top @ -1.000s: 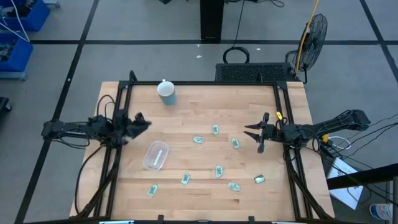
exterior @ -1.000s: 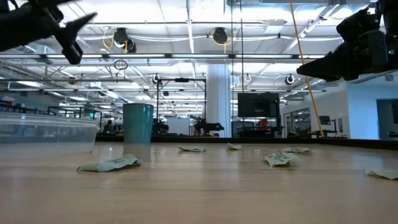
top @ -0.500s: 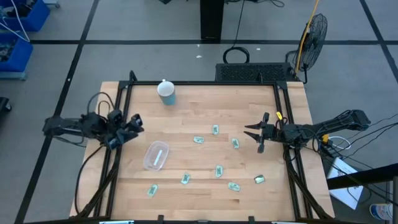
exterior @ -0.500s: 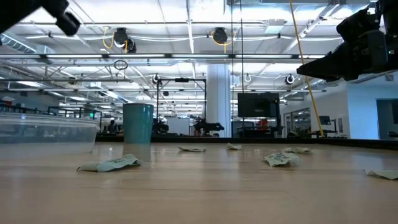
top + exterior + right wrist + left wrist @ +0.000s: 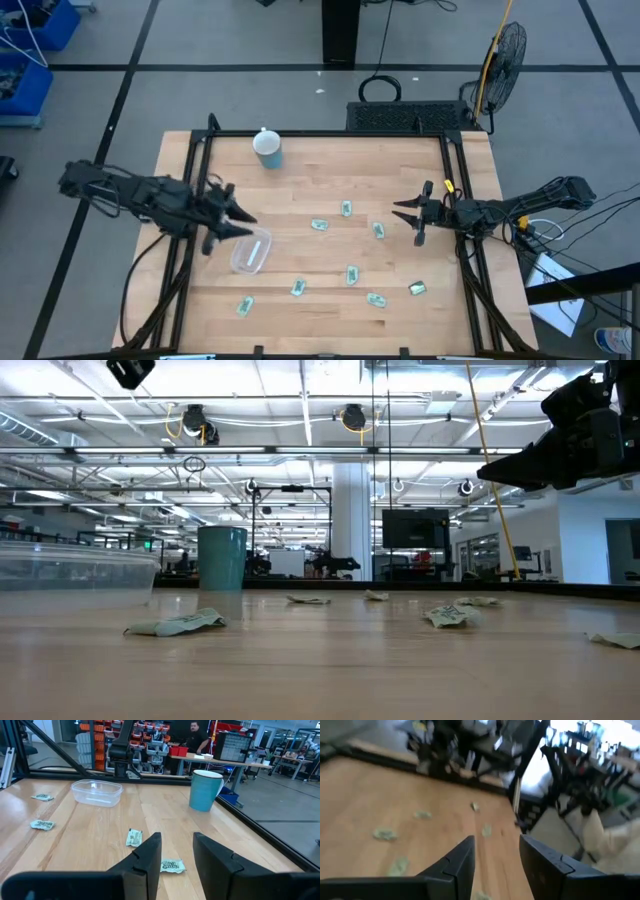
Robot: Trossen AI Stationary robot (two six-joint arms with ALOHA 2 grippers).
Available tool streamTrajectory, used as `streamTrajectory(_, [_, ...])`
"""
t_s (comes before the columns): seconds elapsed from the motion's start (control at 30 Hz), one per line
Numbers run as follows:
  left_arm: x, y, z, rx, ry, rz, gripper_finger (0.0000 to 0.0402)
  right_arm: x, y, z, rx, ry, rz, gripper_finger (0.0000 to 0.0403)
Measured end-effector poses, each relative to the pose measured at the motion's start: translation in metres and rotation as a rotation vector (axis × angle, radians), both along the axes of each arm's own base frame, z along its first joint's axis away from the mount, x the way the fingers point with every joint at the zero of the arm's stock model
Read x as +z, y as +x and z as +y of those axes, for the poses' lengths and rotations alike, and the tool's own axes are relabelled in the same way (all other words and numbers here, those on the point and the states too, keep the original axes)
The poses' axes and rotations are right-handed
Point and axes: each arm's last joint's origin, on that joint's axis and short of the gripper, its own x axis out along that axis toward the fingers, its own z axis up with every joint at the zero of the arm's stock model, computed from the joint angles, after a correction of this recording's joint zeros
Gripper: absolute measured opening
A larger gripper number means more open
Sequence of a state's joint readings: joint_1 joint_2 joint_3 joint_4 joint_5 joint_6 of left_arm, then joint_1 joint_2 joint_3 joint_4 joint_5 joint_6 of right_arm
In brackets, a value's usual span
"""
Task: Pick and place Stevia / Truvia into bins
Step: Put the stevia packet into the transparent container
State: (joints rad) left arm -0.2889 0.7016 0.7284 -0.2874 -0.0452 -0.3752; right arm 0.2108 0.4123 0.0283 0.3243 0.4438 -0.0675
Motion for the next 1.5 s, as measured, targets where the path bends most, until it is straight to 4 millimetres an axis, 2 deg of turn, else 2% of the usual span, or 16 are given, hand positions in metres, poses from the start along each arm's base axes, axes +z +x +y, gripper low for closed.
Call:
streamTrajectory(0.23, [-0.03, 0.023, -0.03, -0.053, -0.062, 0.249, 0.0159, 0.001, 0.0, 0.0, 0.0, 0.004, -0.008, 0.0105])
streamTrajectory(0.4, [-0.04, 0.03, -0.049, -0.047, -0.068, 0.289, 0.0159, 0.001, 0.0, 0.0, 0.0, 0.002, -0.007, 0.0105])
streamTrajectory(0.73, [-0.046, 0.047, -0.056, -0.009, 0.059, 0.216, 0.0159, 0.007, 0.0, -0.001, -0.027, 0.021, -0.074, 0.0105])
streamTrajectory(0.93, [-0.06, 0.057, -0.059, 0.039, 0.109, 0.267, 0.0159, 0.013, 0.0, 0.0, 0.0, -0.105, -0.103, 0.0105])
streamTrajectory(1.1, [-0.066, 0.067, -0.046, 0.228, 0.224, 0.262, 0.0159, 0.023, 0.001, 0.0, -0.006, -0.136, -0.194, 0.0105])
streamTrajectory(1.23, [-0.062, 0.071, -0.025, 0.381, 0.326, 0.234, 0.0159, 0.014, 0.01, -0.001, -0.016, -0.148, -0.03, 0.0118])
streamTrajectory(1.37, [-0.055, 0.072, -0.002, 0.479, 0.303, 0.218, 0.0159, 0.033, 0.034, -0.012, -0.11, -0.053, 0.113, 0.0151])
streamTrajectory(1.5, [-0.052, 0.073, 0.015, 0.539, 0.276, 0.22, 0.0159, 0.032, 0.067, -0.028, -0.167, 0.125, 0.237, 0.0179])
